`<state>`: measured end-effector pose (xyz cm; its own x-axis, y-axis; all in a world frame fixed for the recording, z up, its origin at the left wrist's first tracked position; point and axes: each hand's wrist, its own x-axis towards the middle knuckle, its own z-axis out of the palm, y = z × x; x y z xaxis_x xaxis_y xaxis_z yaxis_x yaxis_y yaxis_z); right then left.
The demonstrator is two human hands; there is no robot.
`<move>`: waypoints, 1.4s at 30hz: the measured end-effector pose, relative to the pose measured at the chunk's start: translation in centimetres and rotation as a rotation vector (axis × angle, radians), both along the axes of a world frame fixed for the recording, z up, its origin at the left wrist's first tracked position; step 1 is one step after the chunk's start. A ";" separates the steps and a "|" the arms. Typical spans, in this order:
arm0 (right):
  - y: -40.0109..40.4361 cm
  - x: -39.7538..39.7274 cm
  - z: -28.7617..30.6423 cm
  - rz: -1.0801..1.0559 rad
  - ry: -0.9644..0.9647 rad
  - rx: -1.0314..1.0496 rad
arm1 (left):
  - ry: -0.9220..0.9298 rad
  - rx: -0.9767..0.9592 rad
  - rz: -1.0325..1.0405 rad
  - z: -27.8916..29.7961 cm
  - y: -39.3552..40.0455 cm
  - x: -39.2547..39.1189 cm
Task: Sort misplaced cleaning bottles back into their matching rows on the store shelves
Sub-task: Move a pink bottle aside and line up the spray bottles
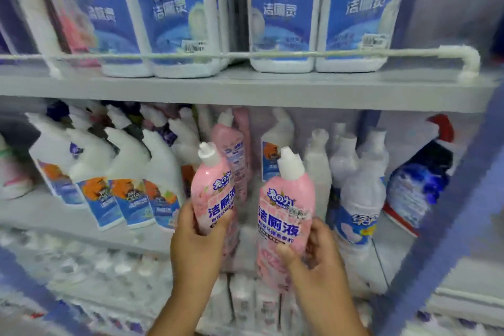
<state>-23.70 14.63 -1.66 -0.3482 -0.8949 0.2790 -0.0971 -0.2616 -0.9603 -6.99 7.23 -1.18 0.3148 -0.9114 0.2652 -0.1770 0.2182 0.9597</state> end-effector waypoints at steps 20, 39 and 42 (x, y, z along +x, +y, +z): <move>-17.2 1.7 -0.3 -0.255 0.328 0.226 | -0.208 0.073 -0.247 -3.2 -5.3 2.9; 11.8 -9.6 7.7 -0.163 -0.024 0.474 | -0.227 0.025 -1.108 -0.7 8.0 -11.4; 14.6 -15.8 7.8 -0.352 -0.005 0.431 | -0.202 -0.019 -1.157 0.1 11.3 -15.9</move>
<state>-39.51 29.27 6.17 -0.6472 -0.7571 -0.0891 -0.1031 0.2028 -0.9738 -22.90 18.49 -1.05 -0.7475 -0.6223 0.2322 -0.0125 0.3626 0.9318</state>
